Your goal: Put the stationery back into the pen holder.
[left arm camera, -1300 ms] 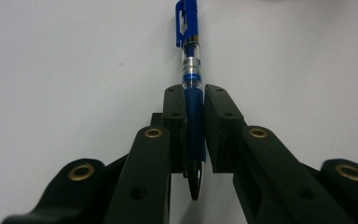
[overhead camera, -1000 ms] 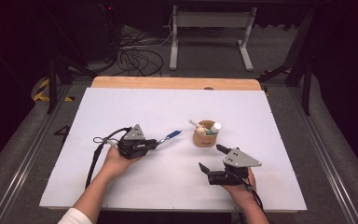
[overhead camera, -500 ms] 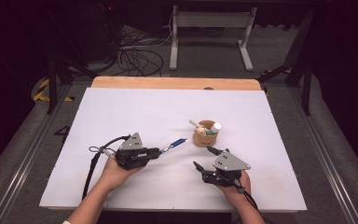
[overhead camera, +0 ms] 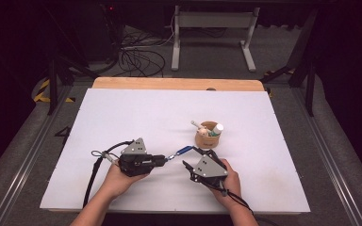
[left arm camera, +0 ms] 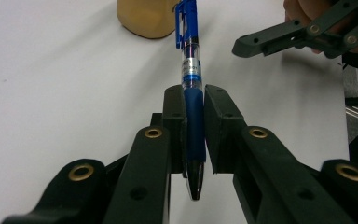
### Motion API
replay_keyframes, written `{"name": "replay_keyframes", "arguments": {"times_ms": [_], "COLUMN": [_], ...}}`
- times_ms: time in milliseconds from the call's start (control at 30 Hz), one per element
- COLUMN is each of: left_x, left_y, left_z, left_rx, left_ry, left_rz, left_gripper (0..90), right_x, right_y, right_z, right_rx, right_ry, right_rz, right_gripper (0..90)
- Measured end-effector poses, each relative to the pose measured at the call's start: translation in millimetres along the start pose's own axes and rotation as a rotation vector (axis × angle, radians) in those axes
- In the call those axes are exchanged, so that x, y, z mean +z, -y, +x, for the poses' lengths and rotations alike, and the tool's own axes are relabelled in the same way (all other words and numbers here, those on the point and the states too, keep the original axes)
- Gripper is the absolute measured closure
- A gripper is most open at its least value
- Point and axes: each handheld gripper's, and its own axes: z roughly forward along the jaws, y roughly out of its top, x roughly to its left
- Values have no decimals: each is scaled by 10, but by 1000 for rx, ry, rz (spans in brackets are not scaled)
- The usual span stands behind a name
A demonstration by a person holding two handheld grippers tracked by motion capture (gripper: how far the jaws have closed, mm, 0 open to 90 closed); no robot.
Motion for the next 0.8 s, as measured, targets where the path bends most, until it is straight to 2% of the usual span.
{"name": "replay_keyframes", "arguments": {"times_ms": [100, 433, 700, 800], "left_x": [-7, 11, 18, 18], "left_y": [-9, -24, -35, -35], "left_z": [-9, -43, -58, -52], "left_rx": [-1, -2, -11, -15], "left_ry": [5, 28, 54, 63], "left_rz": [3, 9, -2, -6], "left_gripper": [795, 794, 794, 793], "right_x": [46, 150, 185, 189], "right_y": [-24, -75, -82, -76], "right_z": [44, 153, 210, 227], "right_rx": [-51, -159, -223, -226], "right_ry": [6, 27, 36, 32], "right_rz": [13, 36, 55, 60], "right_gripper": [465, 500, 545, 584]}}
